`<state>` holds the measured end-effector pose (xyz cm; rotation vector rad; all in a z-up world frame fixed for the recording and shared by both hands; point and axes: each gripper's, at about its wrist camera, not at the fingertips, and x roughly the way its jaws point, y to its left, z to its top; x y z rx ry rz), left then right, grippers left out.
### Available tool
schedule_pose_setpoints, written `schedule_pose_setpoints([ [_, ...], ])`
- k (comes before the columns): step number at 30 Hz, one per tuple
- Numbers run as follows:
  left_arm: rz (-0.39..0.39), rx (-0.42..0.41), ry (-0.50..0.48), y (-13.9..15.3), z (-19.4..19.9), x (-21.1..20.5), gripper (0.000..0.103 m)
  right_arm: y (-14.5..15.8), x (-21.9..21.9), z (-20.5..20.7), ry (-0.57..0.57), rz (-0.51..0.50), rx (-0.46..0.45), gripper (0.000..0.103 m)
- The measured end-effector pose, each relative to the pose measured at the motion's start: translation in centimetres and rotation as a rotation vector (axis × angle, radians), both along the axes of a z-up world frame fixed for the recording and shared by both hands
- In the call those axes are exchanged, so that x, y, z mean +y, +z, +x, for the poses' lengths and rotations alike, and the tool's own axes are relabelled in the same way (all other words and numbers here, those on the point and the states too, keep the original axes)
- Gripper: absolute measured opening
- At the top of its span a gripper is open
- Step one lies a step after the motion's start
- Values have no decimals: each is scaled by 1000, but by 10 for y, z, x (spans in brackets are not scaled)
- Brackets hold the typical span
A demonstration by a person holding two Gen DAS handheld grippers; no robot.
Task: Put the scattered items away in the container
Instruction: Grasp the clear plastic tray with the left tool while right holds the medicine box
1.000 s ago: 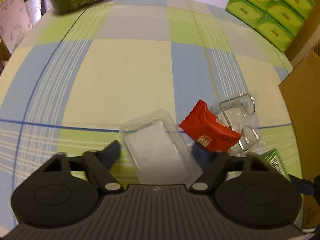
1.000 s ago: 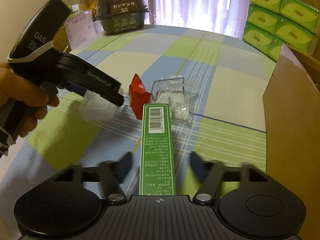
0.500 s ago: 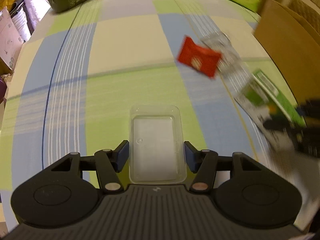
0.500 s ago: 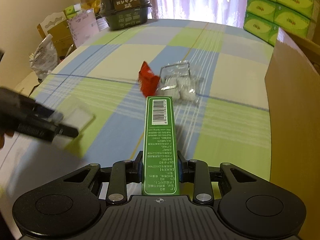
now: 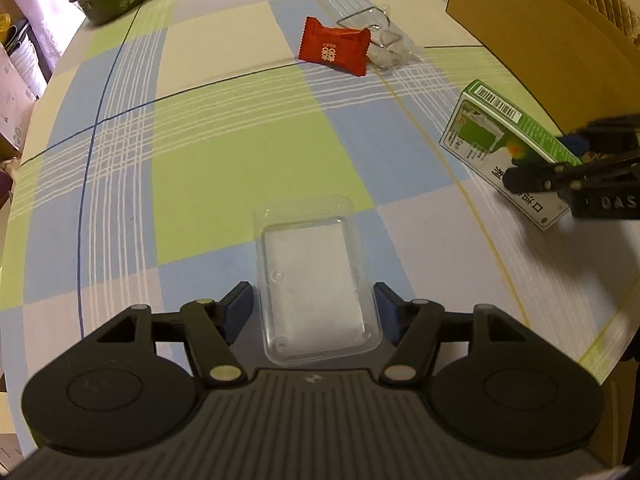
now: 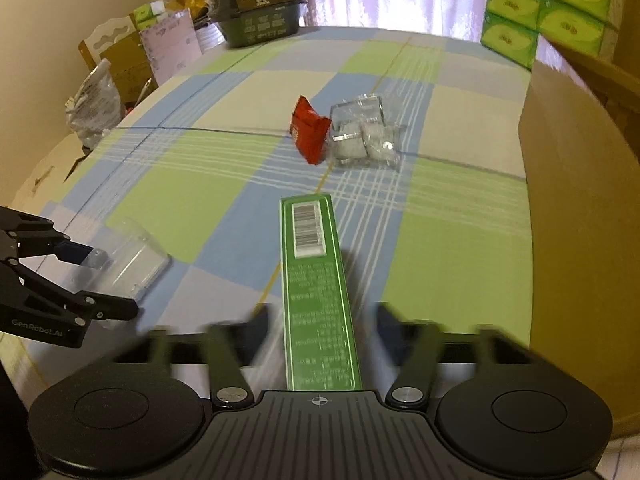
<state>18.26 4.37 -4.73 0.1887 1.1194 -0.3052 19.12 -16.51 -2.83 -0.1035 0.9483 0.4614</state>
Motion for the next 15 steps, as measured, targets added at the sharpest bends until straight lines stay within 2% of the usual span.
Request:
schedule_pose_setpoints([
  [8, 2, -3, -9, 1, 4, 2, 65, 0, 18, 13, 85, -86, 8, 70],
  [15, 21, -8, -30, 0, 5, -2, 64, -4, 19, 17, 89, -105, 20, 70],
])
